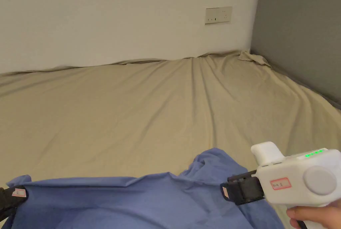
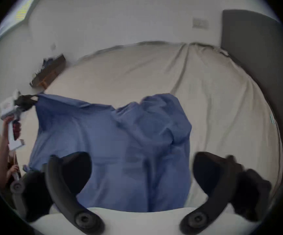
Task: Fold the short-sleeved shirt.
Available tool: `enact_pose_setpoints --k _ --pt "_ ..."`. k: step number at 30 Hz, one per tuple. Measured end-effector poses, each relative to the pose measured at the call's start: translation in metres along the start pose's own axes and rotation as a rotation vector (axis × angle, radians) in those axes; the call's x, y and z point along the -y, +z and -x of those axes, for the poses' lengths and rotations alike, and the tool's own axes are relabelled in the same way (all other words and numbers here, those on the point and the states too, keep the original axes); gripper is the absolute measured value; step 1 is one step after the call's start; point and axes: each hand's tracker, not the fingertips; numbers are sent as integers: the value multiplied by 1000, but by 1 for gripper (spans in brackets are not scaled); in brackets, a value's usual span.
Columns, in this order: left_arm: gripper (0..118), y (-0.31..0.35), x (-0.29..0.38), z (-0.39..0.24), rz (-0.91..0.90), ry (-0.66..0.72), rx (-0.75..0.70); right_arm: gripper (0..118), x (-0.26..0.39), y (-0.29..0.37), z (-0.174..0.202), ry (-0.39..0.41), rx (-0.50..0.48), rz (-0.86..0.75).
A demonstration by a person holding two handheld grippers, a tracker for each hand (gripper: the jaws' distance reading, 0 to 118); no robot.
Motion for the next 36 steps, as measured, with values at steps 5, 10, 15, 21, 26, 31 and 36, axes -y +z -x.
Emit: enact_pose_setpoints --k 5,10,15,21,26,31,36 --pt "0 6 -12 -8 -3 -12 -8 118 -24 -59 -28 -59 197 104" --pt "0 7 -16 -3 7 5 -13 65 -24 -86 -33 -137 229 199" --pt "0 13 -14 6 4 44 -9 9 -18 -63 -2 -33 132 82" --pt "0 44 -19 13 -109 195 85 8 -19 39 8 -71 -157 -313" --pt "0 87 -55 -3 -272 178 79 8 -48 129 27 -10 -99 -442" --pt "0 146 -108 -50 -552 72 42 8 -97 207 61 111 69 -525" --pt "0 179 -181 -93 -532 84 38 7 -152 267 110 331 293 -631"
